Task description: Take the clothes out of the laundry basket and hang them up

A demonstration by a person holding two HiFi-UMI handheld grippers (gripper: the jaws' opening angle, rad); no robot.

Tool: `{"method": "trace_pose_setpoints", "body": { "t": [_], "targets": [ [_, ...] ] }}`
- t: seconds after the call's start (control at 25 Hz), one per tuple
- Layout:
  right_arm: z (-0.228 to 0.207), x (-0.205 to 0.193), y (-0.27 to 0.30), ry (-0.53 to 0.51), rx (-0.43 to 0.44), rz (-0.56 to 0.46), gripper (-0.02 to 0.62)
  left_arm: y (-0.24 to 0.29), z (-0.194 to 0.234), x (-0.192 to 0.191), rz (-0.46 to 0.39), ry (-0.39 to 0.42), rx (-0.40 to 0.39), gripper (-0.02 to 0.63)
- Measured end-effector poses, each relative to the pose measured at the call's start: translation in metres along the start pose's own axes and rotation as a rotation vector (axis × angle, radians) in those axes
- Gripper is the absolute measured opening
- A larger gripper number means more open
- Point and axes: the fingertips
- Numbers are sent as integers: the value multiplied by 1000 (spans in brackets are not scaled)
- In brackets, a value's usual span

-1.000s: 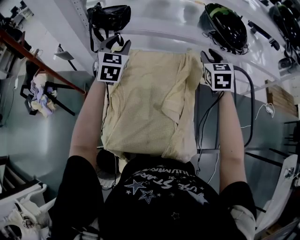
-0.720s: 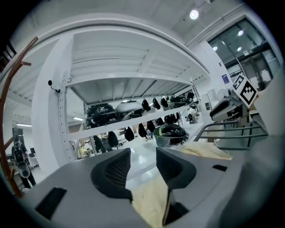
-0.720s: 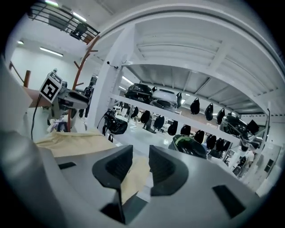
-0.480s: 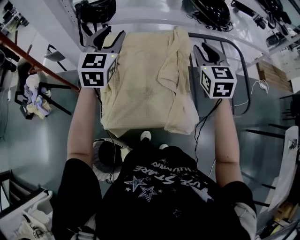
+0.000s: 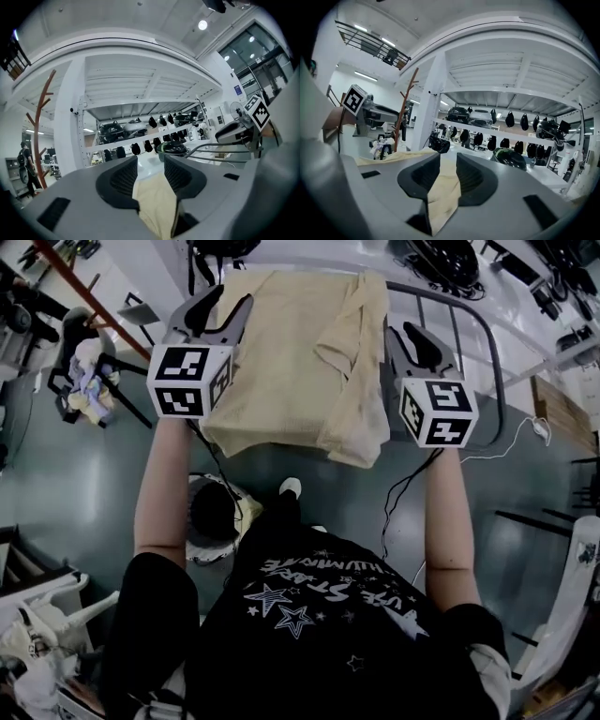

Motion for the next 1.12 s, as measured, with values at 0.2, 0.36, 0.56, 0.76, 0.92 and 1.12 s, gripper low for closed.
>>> {"method": "trace_pose_setpoints", "body": {
  "t": [0.2, 0.36, 0.56, 0.76, 0.92, 1.12],
  "targets": [
    [34, 2, -38, -18, 67, -41, 117, -66, -19, 0, 7, -22, 67, 195],
    [71, 1, -67, -52, 146, -75, 115, -120, -39, -17, 24, -35, 122, 181],
    [122, -9, -99, -65, 256, -104, 115, -184, -69, -47, 57, -68, 181, 164],
    [186, -17, -116, -55, 394, -135, 95, -244, -78, -80, 98, -136, 264, 78],
    [238, -39, -123, -53, 476, -126, 75, -287, -78, -123, 164, -181, 333, 38],
    [290, -81, -126, -44, 554, -66, 54, -328, -83, -177, 261, -242, 369, 32]
  ]
}}
Point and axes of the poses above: the fingertips, and each gripper's own axes: y forward along the fingers, z to its left, x out of its top, and after that the axes turned 3 degrees about z, right-handed
